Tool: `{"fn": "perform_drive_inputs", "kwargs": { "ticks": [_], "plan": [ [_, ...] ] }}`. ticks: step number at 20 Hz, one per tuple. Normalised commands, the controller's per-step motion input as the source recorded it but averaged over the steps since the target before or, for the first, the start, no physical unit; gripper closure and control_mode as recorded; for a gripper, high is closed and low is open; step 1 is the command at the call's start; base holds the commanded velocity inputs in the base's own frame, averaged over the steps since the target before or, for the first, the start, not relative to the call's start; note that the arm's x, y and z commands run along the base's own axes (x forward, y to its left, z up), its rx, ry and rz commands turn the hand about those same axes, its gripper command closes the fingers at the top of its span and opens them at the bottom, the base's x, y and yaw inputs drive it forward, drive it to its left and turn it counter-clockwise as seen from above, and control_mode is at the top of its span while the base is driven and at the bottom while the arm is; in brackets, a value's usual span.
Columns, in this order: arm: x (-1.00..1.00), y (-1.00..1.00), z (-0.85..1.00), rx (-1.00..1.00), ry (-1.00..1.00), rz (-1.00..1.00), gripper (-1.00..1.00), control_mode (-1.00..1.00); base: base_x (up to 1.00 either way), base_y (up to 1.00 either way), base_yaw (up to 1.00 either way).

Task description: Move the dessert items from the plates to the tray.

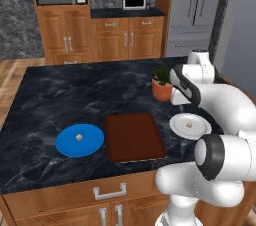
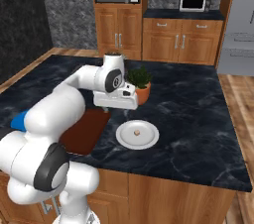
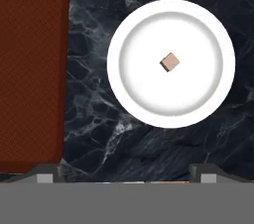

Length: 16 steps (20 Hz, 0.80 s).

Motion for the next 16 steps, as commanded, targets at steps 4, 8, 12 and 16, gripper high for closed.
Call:
{"fn": "perform_drive_inputs", "kwargs": {
  "ticks": [4,8,12,16],
  "plan": [
    [0.08,-0.03,-0.44,0.00,0.00,0.00,-1.00,-1.00,0.00,0.00,0.00],
    [0.22,-0.09,-0.31,0.00,0.00,0.00,-1.00,-1.00,0.00,0.00,0.00],
    [0.22,-0.26,-0.01,0.00,0.03,0.00,-1.00,-1.00,0.00,0.00,0.00],
    [0.30,-0.34,-0.02,-0.01,0.06,0.00,-1.00,-1.00,0.00,0.00,0.00]
  ]
}}
